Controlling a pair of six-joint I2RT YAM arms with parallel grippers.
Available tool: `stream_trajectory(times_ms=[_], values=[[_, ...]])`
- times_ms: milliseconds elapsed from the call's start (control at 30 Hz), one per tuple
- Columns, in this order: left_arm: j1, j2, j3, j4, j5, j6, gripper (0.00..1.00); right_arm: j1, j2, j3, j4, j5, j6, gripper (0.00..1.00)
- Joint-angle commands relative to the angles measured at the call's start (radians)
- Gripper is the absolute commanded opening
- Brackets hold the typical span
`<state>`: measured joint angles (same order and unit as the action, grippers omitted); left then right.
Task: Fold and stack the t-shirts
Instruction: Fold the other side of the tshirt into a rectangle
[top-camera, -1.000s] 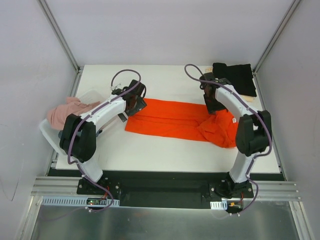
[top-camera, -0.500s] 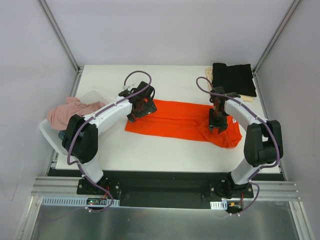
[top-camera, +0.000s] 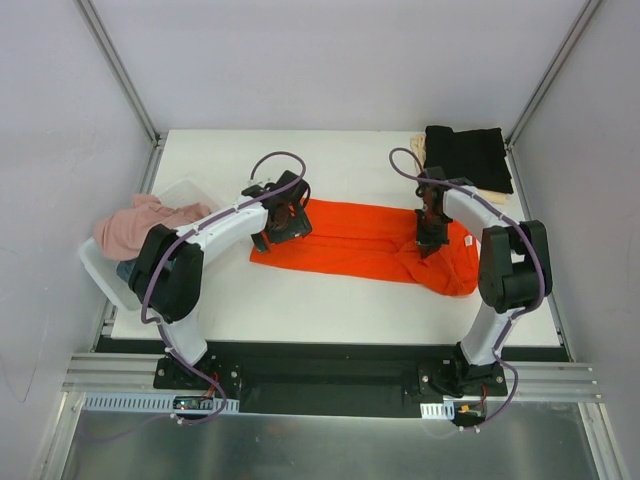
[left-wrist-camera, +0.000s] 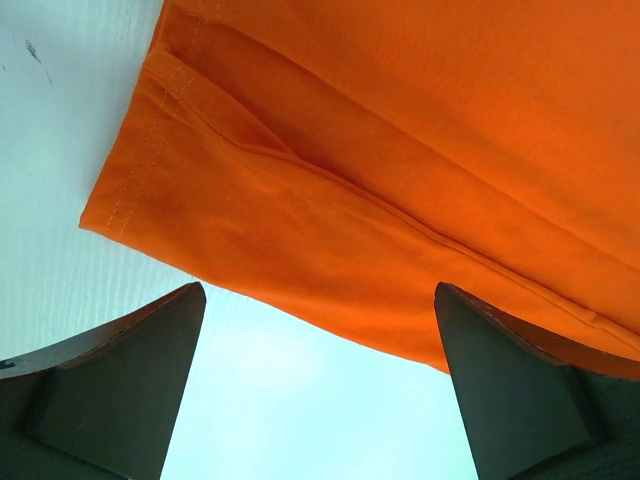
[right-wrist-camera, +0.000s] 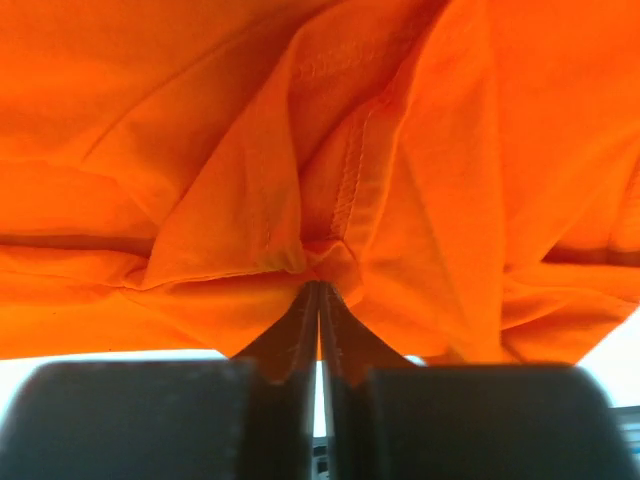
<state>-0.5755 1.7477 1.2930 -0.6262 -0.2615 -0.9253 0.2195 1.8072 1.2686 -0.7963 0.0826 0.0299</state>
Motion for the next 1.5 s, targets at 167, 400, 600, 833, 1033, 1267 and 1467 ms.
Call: stream_trajectory(times_ms=[167, 400, 600, 833, 1033, 1267, 1467], values=[[-0.003, 0.015, -0.004, -0.007, -0.007, 0.023, 0.99, 0.0, -0.055, 0.115, -0.001, 0.085, -0.123, 0.01], [-0.003, 0.024, -0.003, -0.009, -0.004, 0.031, 0.99, 0.113, 0.047, 0.239, -0.003, 0.3, -0.41, 0.01], [-0.003, 0.024, -0.003, -0.007, -0.001, 0.033, 0.99, 0.173, 0.194, 0.44, -0.085, 0.37, -0.478, 0.42], [-0.001, 0.044, 0.006, -0.007, 0.007, 0.045, 0.99, 0.15, 0.069, 0.327, -0.06, 0.322, -0.342, 0.6], [0.0, 0.075, 0.023, -0.006, 0.005, 0.049, 0.99, -0.013, -0.155, 0.136, -0.05, 0.096, -0.142, 0.6], [0.012, 0.121, 0.026, -0.006, 0.001, 0.056, 0.99, -0.124, -0.183, 0.008, -0.027, -0.003, -0.142, 0.5], [0.035, 0.133, -0.015, -0.006, 0.001, 0.057, 0.99, -0.128, -0.049, 0.073, -0.006, -0.115, -0.139, 0.4]])
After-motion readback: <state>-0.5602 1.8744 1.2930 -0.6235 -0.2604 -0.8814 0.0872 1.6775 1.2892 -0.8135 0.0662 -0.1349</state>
